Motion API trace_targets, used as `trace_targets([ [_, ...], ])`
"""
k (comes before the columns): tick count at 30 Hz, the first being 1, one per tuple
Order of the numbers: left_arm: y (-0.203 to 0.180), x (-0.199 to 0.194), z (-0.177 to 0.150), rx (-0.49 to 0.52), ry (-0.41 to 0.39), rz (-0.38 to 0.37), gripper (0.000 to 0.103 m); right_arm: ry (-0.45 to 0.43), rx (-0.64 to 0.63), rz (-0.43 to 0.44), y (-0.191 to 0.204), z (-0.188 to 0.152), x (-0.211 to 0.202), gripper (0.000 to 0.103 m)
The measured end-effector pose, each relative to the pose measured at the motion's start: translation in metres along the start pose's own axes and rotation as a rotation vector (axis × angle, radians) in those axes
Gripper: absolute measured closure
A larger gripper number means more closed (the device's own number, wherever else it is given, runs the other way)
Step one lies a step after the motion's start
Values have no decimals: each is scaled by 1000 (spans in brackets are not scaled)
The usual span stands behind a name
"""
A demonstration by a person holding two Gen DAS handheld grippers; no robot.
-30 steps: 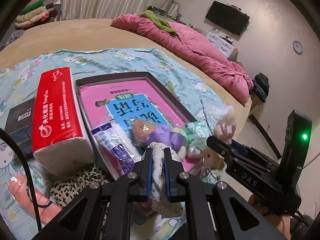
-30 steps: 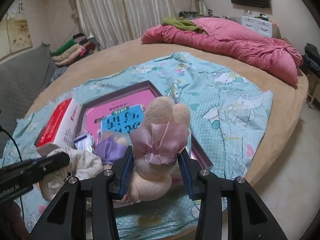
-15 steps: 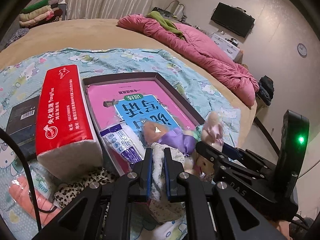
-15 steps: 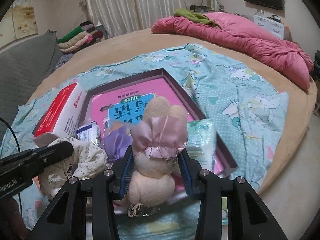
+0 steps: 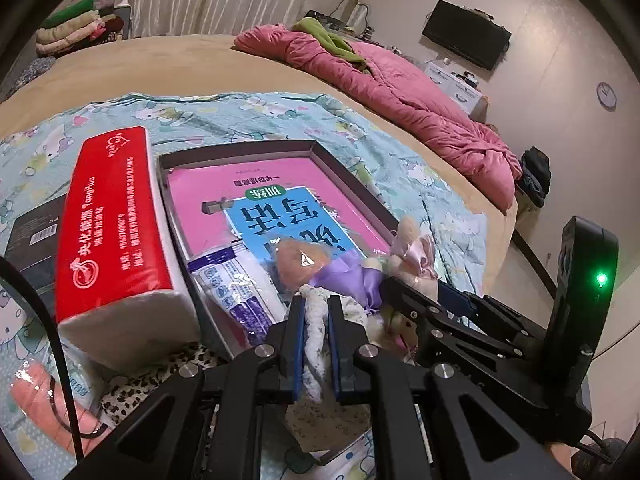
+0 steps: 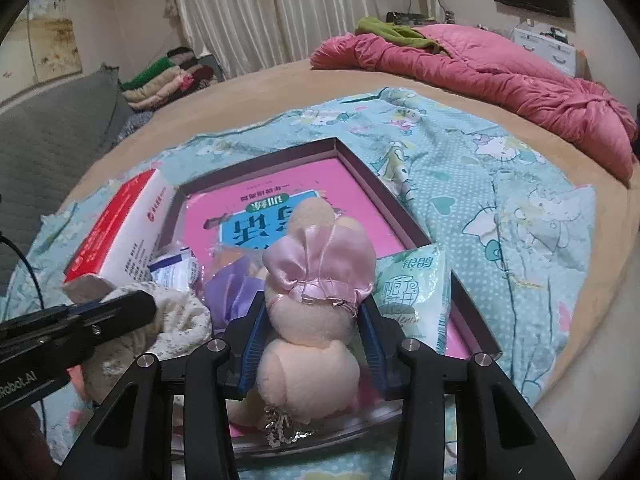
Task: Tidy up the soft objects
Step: 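Lower the bunny into the box with the right gripper while the left gripper lowers the scrunchie, then open both grippers and withdraw them toward the remaining soft items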
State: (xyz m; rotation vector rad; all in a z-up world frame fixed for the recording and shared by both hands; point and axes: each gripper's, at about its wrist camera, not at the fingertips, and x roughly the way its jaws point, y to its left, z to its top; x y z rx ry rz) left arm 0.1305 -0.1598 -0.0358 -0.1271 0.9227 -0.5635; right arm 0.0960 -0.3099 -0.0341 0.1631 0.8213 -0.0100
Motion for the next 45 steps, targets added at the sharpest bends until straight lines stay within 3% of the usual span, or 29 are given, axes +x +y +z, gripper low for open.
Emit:
trace_targets([
  [12, -6, 4, -4, 25, 9, 26, 92, -1, 48, 41, -8, -4, -2, 53],
  [23, -5, -1, -5, 18, -4, 27, 88, -41, 63, 51, -9, -4, -14, 39],
  [28, -4, -5, -6, 14, -9, 16, 70, -77, 74, 53, -11, -2, -27, 29],
  [32, -5, -10, -5, 16, -16, 20, 63, -96, 76, 46, -11, -1, -35, 28],
  [34, -6, -12, -5, 19, -18, 27, 51, -100, 77, 37, -11, -1, -37, 27],
  [45, -11, -19, -9, 31, -12, 59, 41, -104, 91, 9, -16, -2, -43, 27],
])
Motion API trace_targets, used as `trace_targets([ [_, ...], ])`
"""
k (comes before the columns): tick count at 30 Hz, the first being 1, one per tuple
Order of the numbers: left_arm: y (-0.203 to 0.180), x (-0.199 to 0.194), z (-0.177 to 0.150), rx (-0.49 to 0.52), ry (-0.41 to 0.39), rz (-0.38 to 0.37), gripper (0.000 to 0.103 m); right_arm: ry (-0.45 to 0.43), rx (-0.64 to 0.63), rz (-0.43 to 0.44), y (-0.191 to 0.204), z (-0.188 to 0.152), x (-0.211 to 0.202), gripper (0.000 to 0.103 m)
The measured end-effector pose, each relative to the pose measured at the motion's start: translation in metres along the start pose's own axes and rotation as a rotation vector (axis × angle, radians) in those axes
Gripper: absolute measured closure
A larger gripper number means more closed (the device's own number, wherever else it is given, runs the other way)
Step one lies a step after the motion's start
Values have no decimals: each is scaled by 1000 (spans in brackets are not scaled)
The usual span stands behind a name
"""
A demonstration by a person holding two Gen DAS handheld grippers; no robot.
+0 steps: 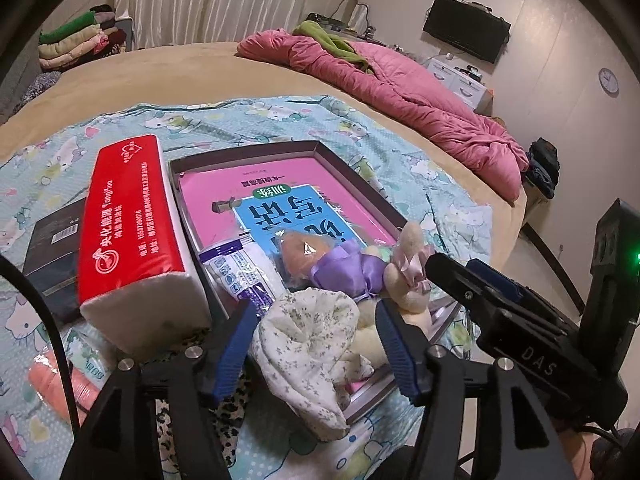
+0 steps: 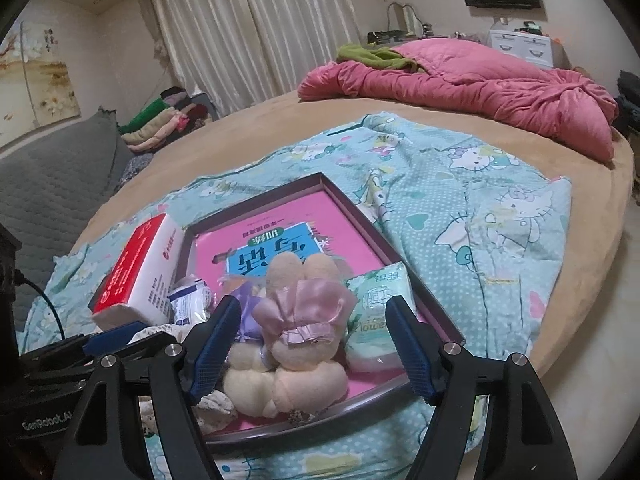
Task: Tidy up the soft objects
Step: 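Open both grippers and withdraw them toward the remaining soft items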
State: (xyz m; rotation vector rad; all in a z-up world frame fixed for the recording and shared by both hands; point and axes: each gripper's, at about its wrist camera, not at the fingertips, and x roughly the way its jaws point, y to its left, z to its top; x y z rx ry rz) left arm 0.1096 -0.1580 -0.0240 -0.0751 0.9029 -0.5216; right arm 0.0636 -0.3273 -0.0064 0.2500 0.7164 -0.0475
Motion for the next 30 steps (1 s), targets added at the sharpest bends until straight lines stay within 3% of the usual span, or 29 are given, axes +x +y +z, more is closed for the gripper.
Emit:
trace_targets([
  [10, 11, -32, 4, -21, -50, 49, 32, -36, -5, 5, 5, 4, -14, 25],
  [24, 44, -80, 11, -55, -87, 139, 31, -69, -38, 36, 28, 11, -33, 25],
  [30, 59, -99, 9, -76, -97, 177, 30, -77, -67, 92, 48, 14, -46, 25],
])
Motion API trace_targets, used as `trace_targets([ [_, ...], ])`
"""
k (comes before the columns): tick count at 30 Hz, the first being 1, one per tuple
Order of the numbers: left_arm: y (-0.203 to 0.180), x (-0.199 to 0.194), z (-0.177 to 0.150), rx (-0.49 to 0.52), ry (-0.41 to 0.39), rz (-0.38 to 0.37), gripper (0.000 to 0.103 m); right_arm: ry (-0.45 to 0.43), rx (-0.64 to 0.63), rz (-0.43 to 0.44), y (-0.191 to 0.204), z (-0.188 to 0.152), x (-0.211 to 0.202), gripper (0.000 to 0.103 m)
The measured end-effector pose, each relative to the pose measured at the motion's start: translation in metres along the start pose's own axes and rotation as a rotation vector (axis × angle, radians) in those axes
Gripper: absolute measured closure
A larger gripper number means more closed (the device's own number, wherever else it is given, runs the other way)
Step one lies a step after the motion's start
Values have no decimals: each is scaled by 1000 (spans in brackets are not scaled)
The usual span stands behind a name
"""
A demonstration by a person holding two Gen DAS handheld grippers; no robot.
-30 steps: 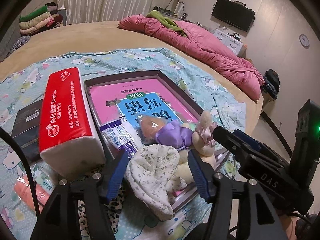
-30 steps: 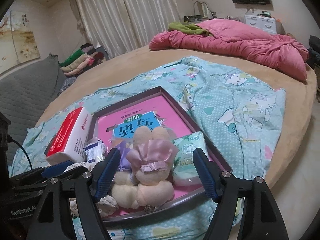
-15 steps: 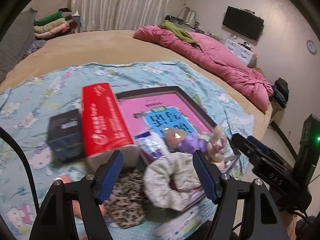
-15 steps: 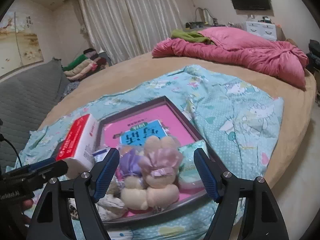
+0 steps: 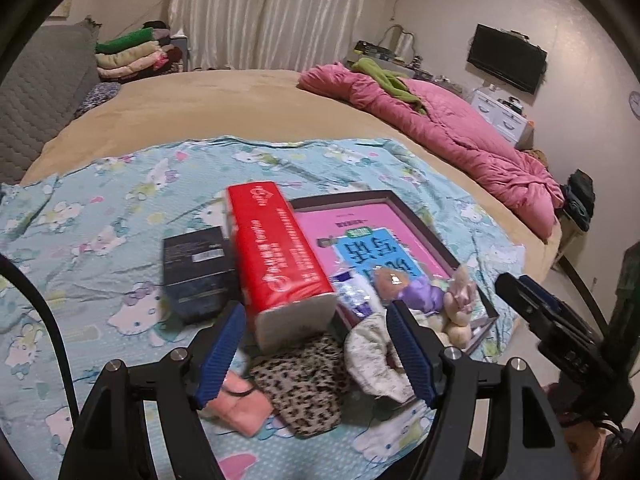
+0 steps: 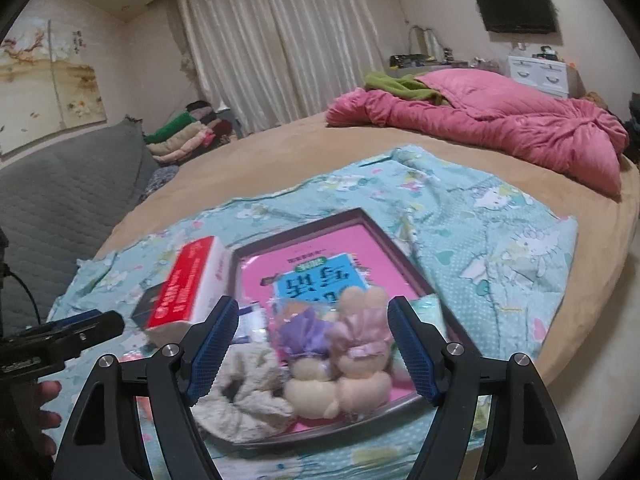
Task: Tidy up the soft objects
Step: 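Open both grippers and withdraw them toward the remaining soft items, then grasp the white Flower packet with the left gripper while the right gripper grasps the pink towel and leopard scrunchie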
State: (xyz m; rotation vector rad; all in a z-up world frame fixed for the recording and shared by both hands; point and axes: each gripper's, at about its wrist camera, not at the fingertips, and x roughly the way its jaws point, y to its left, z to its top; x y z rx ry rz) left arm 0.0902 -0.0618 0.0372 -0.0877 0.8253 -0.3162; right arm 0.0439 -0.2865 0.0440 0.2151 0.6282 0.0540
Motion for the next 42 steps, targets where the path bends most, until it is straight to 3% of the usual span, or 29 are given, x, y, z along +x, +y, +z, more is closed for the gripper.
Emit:
trace_targets([
  [13, 54, -33, 1, -91, -31, 76, 30, 45, -186, 205, 93, -10, -13, 25],
  [22, 71, -40, -8, -99, -16, 127, 30, 111, -310, 287, 136, -30, -6, 25],
  [42, 115, -9, -39, -171, 92, 167, 30, 318, -392, 335, 168, -82, 43, 25],
])
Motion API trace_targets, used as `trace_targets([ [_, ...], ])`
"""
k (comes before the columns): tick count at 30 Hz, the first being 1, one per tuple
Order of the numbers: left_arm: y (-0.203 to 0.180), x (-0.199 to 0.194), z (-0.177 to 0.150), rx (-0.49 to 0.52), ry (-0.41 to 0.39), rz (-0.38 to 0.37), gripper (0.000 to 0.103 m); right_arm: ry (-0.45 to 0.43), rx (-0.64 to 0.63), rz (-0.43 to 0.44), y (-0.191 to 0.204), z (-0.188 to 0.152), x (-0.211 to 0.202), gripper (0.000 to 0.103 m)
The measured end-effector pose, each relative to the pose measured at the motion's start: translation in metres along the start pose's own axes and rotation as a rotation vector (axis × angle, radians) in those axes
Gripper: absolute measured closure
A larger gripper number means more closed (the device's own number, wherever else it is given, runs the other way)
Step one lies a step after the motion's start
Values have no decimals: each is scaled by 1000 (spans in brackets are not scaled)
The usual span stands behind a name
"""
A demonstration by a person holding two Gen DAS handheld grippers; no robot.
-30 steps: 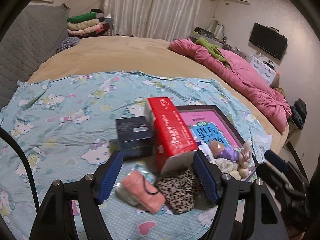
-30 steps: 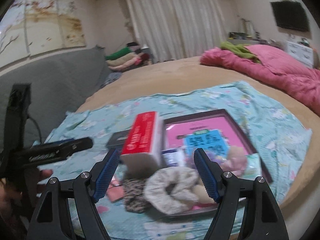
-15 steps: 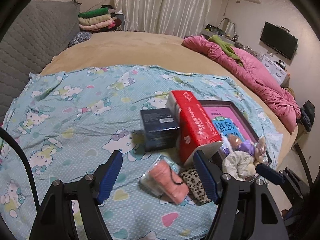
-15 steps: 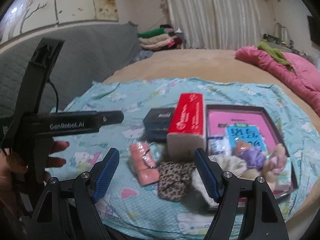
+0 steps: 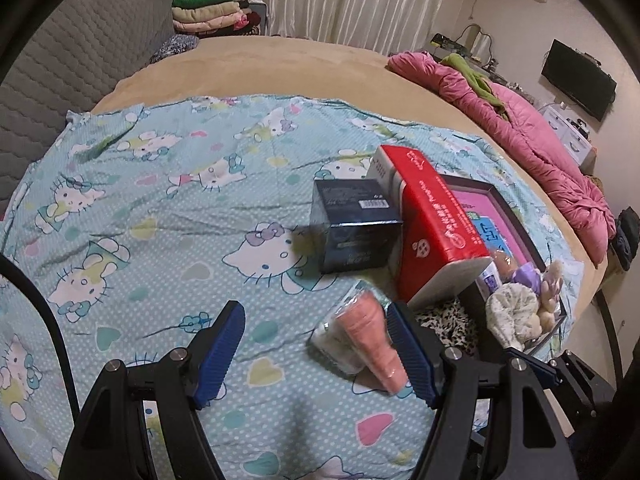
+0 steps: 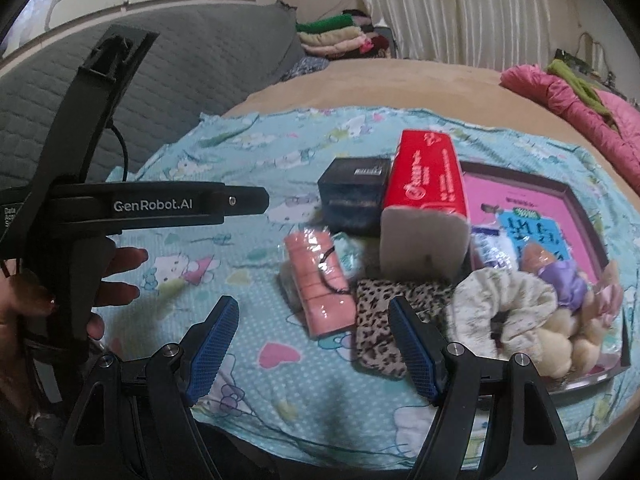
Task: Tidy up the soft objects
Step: 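Grasp the white Flower packet with the left gripper while the right gripper grasps the pink towel and leopard scrunchie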
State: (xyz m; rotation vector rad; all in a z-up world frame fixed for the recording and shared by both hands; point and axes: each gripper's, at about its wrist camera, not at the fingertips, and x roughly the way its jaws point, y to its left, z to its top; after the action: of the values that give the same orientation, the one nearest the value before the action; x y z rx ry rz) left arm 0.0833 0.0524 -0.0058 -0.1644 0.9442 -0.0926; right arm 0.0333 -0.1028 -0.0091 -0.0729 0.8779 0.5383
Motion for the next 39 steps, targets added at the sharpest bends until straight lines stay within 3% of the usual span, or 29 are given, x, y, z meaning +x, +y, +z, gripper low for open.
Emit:
trace_targets([
  [18, 19, 41, -18, 28, 105, 67, 30, 95, 32, -62, -11, -5, 54, 25],
  [39, 10, 67, -19, 82, 140, 43, 30, 136, 26, -101, -19, -2, 95, 25],
])
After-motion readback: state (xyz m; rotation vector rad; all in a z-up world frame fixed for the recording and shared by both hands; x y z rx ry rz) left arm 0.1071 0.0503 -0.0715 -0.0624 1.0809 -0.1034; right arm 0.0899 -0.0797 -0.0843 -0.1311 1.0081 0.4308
